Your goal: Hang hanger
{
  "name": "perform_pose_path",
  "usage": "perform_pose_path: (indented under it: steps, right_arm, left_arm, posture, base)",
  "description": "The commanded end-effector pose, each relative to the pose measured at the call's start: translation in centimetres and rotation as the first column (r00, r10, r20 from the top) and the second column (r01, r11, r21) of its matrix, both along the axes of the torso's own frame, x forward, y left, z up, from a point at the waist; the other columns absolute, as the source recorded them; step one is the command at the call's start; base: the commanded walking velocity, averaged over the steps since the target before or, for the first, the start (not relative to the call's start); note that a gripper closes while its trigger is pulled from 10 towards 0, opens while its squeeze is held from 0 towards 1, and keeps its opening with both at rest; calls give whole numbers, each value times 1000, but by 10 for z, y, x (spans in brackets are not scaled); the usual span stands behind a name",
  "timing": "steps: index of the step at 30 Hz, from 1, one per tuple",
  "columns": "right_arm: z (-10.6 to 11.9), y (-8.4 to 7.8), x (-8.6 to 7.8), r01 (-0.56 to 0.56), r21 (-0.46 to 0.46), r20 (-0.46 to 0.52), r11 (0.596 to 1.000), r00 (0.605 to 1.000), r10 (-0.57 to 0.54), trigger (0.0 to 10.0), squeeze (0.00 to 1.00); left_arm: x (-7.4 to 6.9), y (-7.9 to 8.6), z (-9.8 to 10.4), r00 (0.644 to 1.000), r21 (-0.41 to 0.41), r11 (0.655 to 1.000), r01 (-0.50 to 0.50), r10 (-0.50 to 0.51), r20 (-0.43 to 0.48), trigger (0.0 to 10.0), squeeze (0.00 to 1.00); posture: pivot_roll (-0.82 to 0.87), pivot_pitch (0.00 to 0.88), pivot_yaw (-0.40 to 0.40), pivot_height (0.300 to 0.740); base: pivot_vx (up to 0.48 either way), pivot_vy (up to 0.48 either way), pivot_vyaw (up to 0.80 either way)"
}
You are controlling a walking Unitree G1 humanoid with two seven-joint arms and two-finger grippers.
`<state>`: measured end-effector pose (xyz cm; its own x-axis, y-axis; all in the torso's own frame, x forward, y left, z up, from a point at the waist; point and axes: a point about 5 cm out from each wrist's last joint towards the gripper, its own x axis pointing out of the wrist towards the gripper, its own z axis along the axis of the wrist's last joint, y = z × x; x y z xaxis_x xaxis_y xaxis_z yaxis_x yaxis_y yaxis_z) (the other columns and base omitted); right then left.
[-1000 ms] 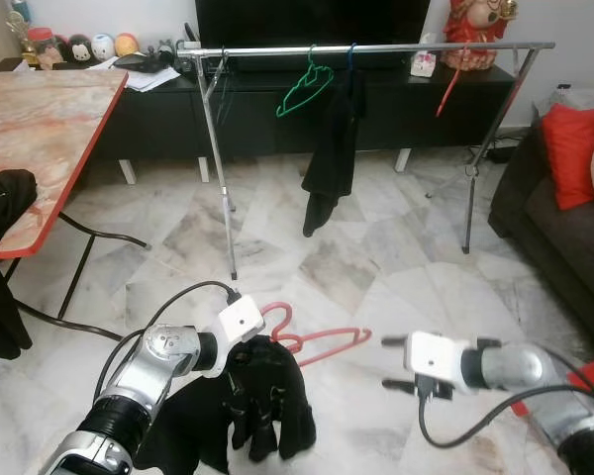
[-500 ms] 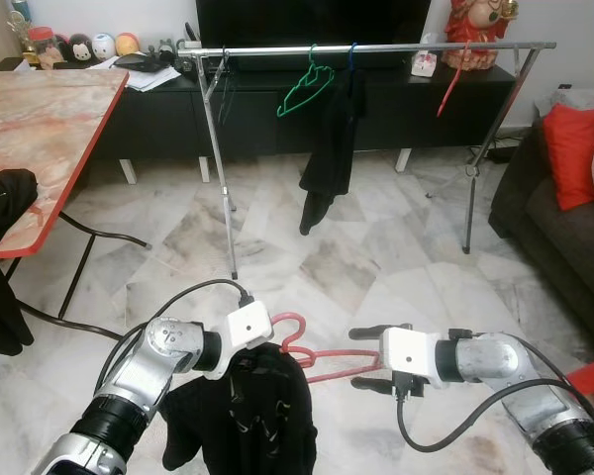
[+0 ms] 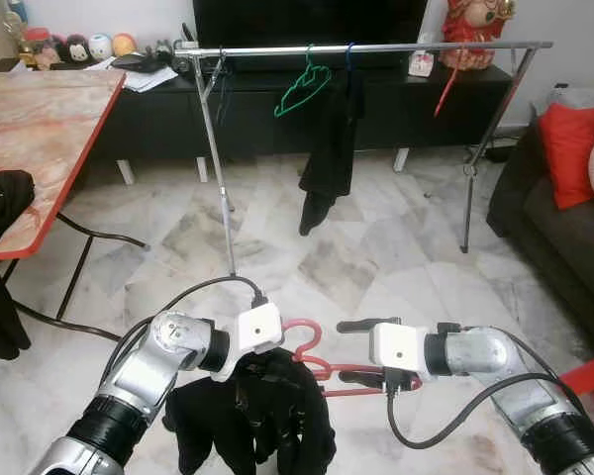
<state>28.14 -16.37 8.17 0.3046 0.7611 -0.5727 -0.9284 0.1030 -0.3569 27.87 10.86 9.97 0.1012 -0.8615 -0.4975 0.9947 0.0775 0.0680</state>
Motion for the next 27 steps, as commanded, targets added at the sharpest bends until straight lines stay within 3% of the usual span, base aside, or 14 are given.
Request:
perform_pose_path:
  steps: [1,7,27]
  right_arm:
    - [0,2,-4,-33,5,-29,999,999,33,10000,0]
    - [-2,4,-9,-64,25,-83,998,994,65,10000,0]
    - [-6,15,-1,-18,104,-108,994,994,29,10000,0]
  left_arm:
    - [-1,-4,5,1000,-20,1000,21,-21,10,10000,0]
    - [-3,-5,6,1000,-23,999,23,-23,5,10000,0]
    - [-5,-11,10,998,-32,998,62,-62,-1,10000,0]
  posture:
    - [-123,0,-63,740]
    - [-121,0,-64,740]
    - [-113,0,-63,740]
  base:
    - [0,0,0]
    - [0,0,0]
    - [0,0,0]
